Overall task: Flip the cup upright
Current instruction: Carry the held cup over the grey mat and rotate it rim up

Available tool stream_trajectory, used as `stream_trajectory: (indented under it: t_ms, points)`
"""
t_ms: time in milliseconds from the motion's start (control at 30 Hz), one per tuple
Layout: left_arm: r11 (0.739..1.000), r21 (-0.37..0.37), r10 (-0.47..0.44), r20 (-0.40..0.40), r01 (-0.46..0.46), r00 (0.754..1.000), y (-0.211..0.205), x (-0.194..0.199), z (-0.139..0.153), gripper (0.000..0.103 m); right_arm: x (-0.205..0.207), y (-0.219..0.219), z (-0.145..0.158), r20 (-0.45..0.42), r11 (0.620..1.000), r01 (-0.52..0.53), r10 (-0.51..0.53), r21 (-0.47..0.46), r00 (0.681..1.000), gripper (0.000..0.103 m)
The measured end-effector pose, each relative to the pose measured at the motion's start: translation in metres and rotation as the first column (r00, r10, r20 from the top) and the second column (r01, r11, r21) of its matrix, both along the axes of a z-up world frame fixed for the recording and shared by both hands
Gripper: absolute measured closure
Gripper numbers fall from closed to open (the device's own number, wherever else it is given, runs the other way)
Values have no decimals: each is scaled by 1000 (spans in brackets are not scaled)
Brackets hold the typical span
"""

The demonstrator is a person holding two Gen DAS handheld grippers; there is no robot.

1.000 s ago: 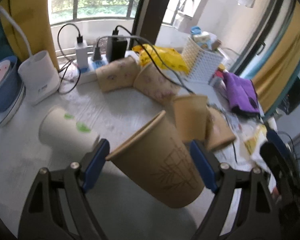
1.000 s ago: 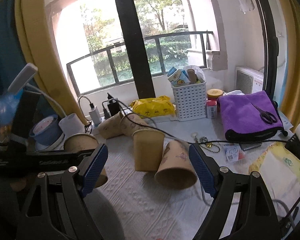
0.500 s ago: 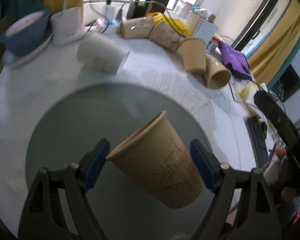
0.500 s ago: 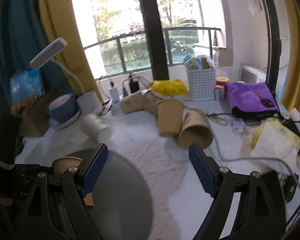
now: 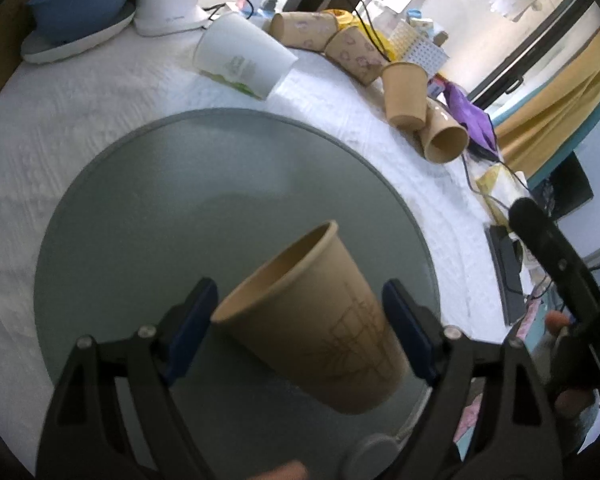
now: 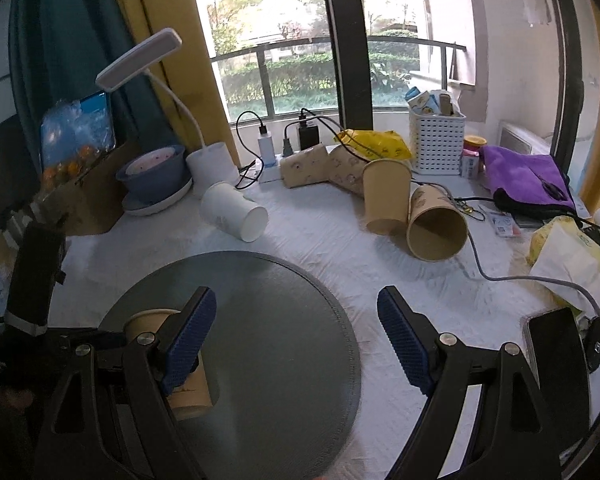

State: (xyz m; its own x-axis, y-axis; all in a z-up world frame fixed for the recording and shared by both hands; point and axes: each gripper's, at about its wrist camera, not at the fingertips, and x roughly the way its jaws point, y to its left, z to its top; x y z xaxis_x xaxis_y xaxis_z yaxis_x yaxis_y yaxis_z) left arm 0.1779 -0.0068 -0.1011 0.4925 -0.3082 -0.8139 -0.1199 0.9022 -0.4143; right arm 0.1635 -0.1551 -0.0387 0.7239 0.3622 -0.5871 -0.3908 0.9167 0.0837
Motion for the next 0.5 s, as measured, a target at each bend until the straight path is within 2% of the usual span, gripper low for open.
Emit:
stream_trajectory:
  t_ms: [133, 233, 500]
  points:
    - [1000, -21, 0, 14, 0, 1000, 5, -4, 2, 14, 4, 4, 1, -8, 1000, -9, 9, -10, 1000, 18]
    - [1000, -27, 1, 41, 0, 999, 11, -9, 7, 7, 6, 7, 2, -7, 1000, -9, 9, -30, 1000, 18]
    - [1000, 21, 15, 155, -19, 988, 34, -36, 37, 3, 12, 22, 7, -20, 992, -53, 51, -110, 998, 18]
